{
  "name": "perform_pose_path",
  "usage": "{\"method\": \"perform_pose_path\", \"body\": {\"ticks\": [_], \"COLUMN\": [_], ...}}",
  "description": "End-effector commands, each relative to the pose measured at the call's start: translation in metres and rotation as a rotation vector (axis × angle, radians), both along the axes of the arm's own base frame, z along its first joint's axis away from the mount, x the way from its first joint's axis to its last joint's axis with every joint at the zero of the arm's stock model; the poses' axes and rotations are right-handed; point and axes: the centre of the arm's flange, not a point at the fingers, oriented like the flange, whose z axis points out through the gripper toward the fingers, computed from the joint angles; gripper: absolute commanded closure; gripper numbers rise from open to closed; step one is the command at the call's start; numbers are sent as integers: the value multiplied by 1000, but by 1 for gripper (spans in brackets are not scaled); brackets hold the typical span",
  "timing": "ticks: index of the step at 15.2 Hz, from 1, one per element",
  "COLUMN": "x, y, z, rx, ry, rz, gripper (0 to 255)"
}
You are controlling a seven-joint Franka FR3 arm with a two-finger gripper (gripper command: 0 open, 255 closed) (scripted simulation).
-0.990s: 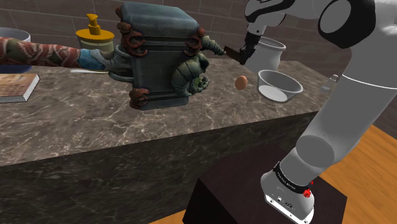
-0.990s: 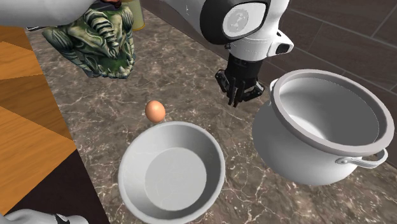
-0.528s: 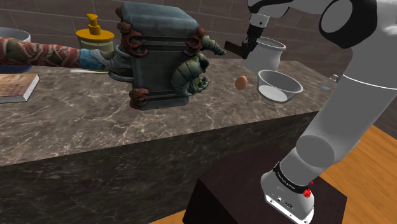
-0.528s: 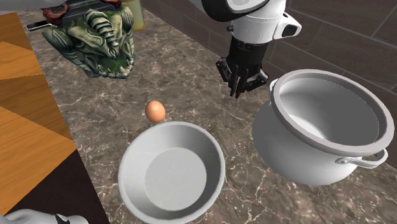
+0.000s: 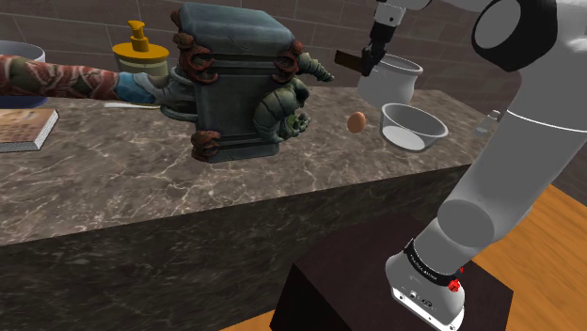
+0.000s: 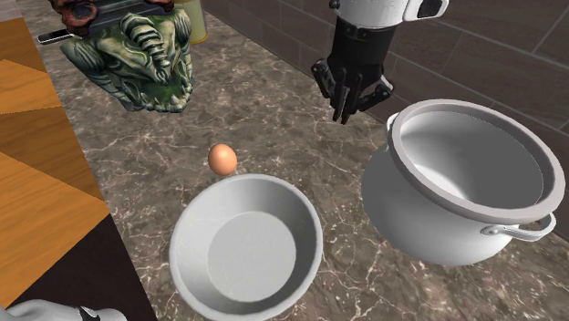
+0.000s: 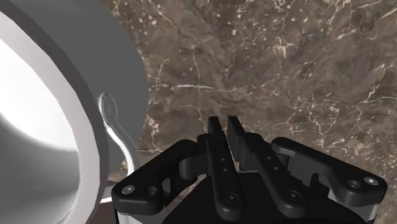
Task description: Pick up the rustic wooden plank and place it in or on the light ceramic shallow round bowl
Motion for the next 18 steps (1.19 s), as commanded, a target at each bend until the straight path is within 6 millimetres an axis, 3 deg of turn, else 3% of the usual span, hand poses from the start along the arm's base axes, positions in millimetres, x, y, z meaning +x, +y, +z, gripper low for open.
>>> {"method": "perform_pose_path", "body": {"ticks": [1, 5, 18], "x": [-1, -1, -171], "y": [0, 0, 23], "z": [10, 27, 23], "rx": [0, 0, 0], "ry": [0, 0, 0], "rz": [0, 0, 0], "gripper": [255, 255, 255]}}
